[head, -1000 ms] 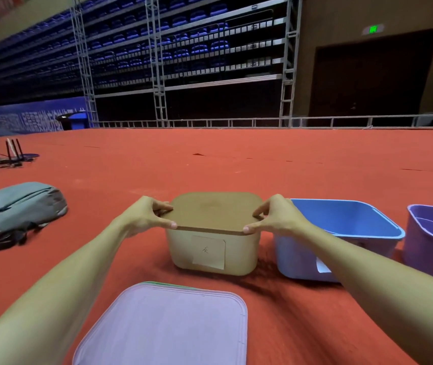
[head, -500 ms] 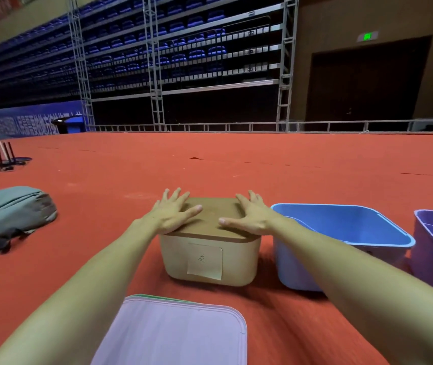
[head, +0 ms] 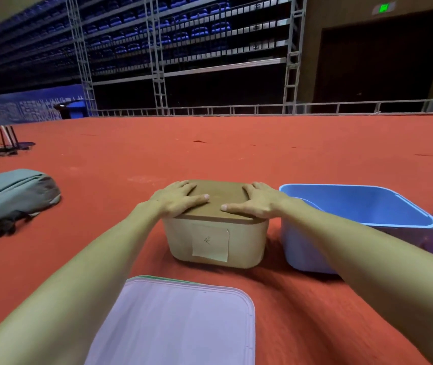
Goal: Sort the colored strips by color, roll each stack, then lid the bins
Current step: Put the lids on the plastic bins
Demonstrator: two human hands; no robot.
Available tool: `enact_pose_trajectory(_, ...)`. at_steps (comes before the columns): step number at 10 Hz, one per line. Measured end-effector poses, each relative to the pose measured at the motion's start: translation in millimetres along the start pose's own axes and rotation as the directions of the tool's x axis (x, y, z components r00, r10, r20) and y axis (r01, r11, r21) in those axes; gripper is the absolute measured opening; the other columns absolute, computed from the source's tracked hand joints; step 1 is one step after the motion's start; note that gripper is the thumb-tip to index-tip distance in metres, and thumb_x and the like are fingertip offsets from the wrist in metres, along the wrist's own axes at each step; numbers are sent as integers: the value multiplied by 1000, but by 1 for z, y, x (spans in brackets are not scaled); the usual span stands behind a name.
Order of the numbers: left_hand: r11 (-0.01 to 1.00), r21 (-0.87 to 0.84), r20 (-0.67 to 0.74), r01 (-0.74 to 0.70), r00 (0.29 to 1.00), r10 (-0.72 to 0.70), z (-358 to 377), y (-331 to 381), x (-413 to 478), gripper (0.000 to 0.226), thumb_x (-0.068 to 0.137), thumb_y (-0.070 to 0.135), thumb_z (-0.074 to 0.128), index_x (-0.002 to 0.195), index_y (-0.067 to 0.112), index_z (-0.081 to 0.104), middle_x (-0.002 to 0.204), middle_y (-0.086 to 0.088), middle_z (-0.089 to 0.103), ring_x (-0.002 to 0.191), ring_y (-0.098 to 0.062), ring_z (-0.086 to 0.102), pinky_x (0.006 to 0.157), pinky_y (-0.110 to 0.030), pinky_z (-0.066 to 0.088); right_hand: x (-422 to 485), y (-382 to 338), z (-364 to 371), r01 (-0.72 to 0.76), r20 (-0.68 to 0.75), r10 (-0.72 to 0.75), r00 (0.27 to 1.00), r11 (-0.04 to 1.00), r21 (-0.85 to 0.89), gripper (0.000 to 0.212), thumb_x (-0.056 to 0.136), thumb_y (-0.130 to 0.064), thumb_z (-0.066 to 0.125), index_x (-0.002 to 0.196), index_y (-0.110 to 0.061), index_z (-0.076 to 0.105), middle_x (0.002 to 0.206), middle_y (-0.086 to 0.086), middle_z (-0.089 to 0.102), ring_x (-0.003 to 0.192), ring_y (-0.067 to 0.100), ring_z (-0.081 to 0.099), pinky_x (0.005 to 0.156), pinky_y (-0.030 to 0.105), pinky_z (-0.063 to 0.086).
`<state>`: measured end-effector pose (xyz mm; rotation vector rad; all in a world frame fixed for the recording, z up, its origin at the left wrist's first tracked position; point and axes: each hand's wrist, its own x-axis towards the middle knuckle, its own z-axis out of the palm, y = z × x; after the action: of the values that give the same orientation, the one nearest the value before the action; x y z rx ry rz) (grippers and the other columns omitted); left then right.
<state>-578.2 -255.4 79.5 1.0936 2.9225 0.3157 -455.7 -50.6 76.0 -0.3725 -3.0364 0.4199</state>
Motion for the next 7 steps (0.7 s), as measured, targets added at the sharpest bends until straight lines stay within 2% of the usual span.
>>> enact_pose_trajectory(1,992,-121,-55,-23,998,17,-8,0,-10,69,91,66,32,143,20,36,151,-4,35,138,-23,33,113,-50,24,-20,-17,-16,-8,-51,7,999,1000,-22,104,64,-86,46,140,-15,38,140,10,41,130,28,35,108,49,32)
enact_pose_trajectory(2,988,-146,-135,-41,991,21,-22,-1,-33,69,93,57,42,147,16,31,155,-4,27,143,-25,19,117,-44,18,-44,-31,-28,95,-190,-79,979,993,76,83,79,-68,55,138,-12,43,140,9,48,129,28,42,105,42,37)
enact_pose_trajectory(3,980,-198,-171,-1,985,-34,-26,-9,-51,67,92,55,46,146,17,34,154,-4,28,142,-25,20,116,-42,18,-70,-39,-28,139,-248,-107,963,983,117,72,82,-62,57,135,-14,48,137,8,54,127,27,46,102,38,40)
enact_pose_trajectory(4,967,-233,-138,100,981,-134,-18,-22,-80,67,87,60,51,142,24,39,150,-4,35,139,-25,29,113,-40,24,-110,-39,-16,124,-206,-82,975,972,199,67,82,-59,59,129,-11,56,128,9,61,120,24,55,99,37,45)
enact_pose_trajectory(5,952,-236,-19,196,978,-207,3,-39,-121,66,88,56,55,143,24,38,151,-7,35,139,-27,31,112,-38,25,-157,-34,0,89,-204,-47,978,974,206,62,83,-54,60,127,-11,58,127,8,62,120,24,54,98,36,45)
enact_pose_trajectory(6,955,-189,27,226,974,-226,18,-38,-157,64,91,54,52,143,20,38,150,-7,37,137,-28,33,112,-37,26,-182,-29,14,54,-179,-12,984,971,231,61,81,-53,62,123,-9,61,119,7,66,114,25,58,88,28,45)
enact_pose_trajectory(7,953,-115,78,280,959,-272,27,-35,-193,66,90,60,48,141,19,41,146,-9,44,133,-28,41,109,-38,32,-208,-34,33,31,-103,-4,995,965,259,57,78,-55,64,115,-12,65,112,8,69,110,25,61,93,37,48)
